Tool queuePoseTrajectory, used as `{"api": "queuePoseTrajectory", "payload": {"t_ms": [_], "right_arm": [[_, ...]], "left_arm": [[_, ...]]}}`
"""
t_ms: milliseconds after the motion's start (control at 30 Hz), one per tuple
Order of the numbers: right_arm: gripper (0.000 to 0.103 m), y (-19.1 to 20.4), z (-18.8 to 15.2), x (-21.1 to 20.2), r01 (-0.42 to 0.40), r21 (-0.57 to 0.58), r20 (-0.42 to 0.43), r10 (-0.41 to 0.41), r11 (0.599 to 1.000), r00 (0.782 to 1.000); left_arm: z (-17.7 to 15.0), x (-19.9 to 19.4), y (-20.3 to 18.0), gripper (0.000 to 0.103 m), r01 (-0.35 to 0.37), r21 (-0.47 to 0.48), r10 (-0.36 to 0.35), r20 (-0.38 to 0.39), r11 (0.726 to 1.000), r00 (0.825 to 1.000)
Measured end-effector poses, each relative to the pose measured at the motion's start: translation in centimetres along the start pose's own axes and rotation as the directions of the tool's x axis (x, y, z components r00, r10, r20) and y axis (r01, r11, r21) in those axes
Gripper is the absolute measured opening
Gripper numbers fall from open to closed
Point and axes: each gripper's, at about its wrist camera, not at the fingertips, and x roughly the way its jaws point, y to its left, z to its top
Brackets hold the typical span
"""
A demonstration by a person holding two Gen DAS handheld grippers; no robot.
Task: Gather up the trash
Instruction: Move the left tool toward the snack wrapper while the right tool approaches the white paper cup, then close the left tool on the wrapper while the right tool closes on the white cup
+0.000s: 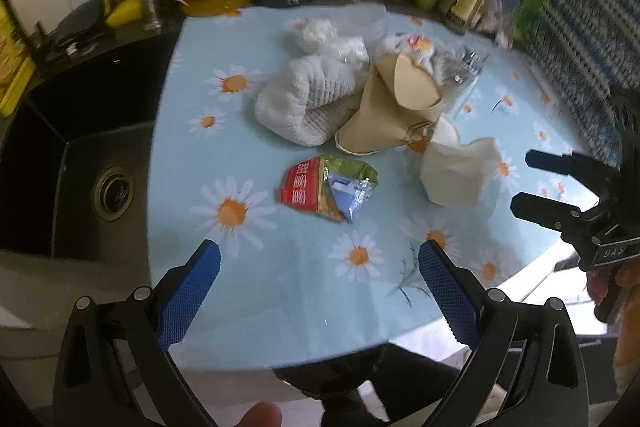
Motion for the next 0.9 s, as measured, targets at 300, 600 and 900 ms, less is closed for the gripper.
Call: {"api": "queuePoseTrajectory", "payload": {"t_ms": [300, 600, 900], "right_arm": [[0.099, -1.3, 1.1, 3.9, -0.029, -0.026, -0.068, 0.027, 0.999, 0.997], [0.093, -2.0, 1.9, 4.7, -0.077, -0.036, -0.063, 0.075, 0.996, 0.995], [0.083, -2.1, 1.9, 4.8, -0.109, -0.033, -0.053, 0.107, 0.993, 0.993]], "left_arm": [[2.7, 4.8, -0.6, 0.096, -0.028, 0.085, 0.036, -0.088, 0.996, 0.995], [4.3, 7.1, -1.1, 0.095, -0.046, 0.113, 0.06, -0.122, 0.993, 0.991], [4.9, 8.4, -1.3, 0.07, -0.069, 0.12, 0.086, -0.14, 0.99, 0.986]]}}
